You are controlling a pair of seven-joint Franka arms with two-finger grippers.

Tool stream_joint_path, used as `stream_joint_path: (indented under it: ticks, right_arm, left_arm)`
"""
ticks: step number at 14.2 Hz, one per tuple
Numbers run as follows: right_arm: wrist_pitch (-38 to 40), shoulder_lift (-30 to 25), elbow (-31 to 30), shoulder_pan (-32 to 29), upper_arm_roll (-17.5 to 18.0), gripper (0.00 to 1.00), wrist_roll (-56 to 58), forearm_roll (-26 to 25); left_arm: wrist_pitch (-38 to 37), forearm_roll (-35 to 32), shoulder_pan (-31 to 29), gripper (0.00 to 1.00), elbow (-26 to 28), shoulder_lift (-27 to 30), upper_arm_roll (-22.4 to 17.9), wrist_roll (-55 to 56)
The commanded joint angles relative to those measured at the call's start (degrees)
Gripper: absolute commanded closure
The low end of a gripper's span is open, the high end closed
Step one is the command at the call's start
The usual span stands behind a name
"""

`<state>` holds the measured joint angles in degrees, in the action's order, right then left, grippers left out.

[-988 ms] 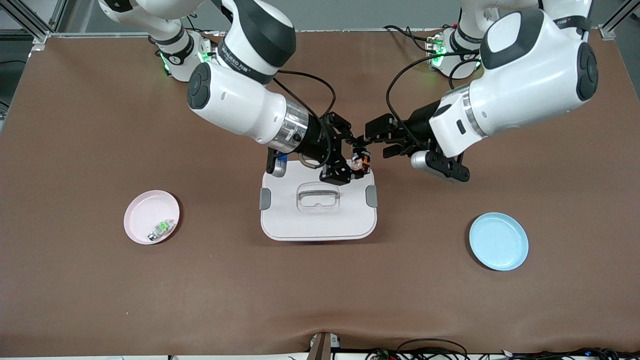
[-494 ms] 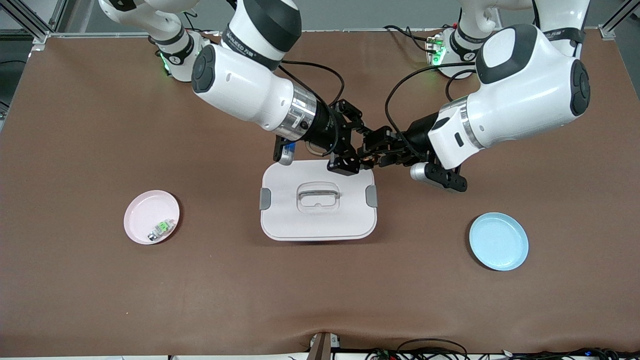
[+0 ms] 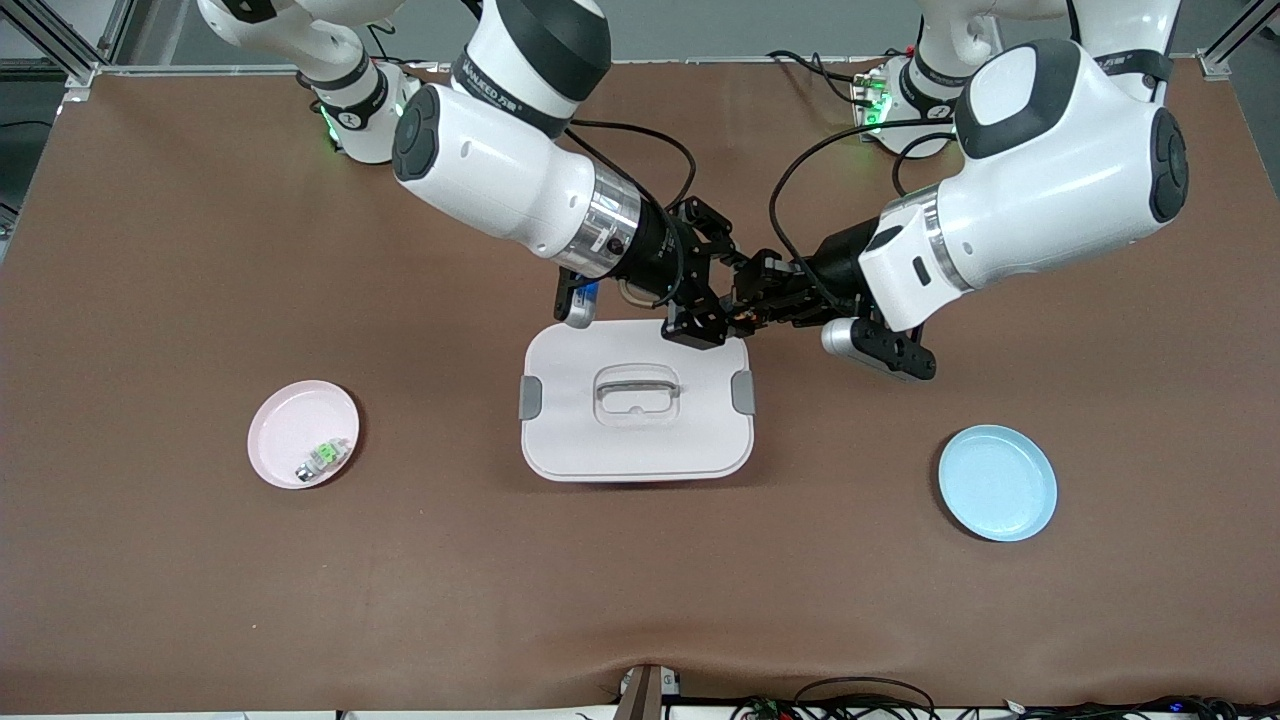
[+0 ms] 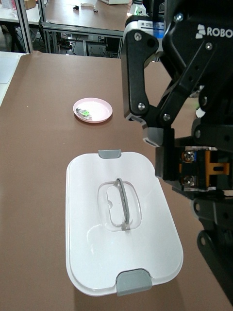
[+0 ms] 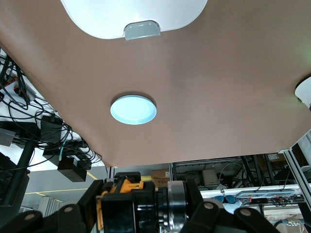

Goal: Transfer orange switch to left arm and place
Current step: 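Open the right gripper while the left gripper carries the switch away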

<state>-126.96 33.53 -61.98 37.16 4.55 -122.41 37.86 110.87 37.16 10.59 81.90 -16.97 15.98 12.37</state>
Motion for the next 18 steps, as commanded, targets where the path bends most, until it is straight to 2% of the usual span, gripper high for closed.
stream_joint_path:
  ticks: [1,8,10,12,14,15,16,18]
  right_arm:
    - [-0.48,0.66,1.78,0.55,-0.51,0.01,-1.42,0.47]
    - [-0.56,0.66,1.78,0.37,-0.42,0.0,1.3,0.11]
    - [-2.58,0.66,1.78,-0.58,-0.16,0.0,3.57,0.9]
    - [-2.77,1.1,1.86,-1.73,1.42,0.0,12.32,5.02]
    - [-1.37,0.58,1.6,-1.39,0.55,0.0,19.9,3.9]
    - [0.64,0.14,1.69,-0.86,0.37,0.0,22.19,-1.15]
    - [1.27,-0.47,1.69,-0.33,0.72,0.0,24.13,-8.78]
    - [1.45,-1.97,1.51,3.78,0.99,0.0,27.39,-27.83]
  left_arm:
    - [-0.74,-0.33,-0.91,1.0,0.28,0.53,-0.16,-0.16]
    - [-0.75,-1.47,-1.01,1.0,0.28,0.27,-0.69,-0.07]
    - [-0.75,-6.02,-1.18,1.0,0.28,0.09,-0.6,-0.07]
    - [-0.75,-9.72,-1.44,1.0,0.45,-0.08,-0.69,-0.07]
    - [-0.75,-13.5,-1.97,1.0,0.89,-0.35,-0.69,-0.24]
    - [-0.75,-13.78,-3.02,1.0,1.07,-0.61,-0.69,-0.24]
    - [-0.83,-14.39,-3.98,1.0,1.85,-0.79,-0.69,-1.2]
    - [-0.83,-17.01,-6.26,1.0,4.22,-0.87,-0.69,-5.06]
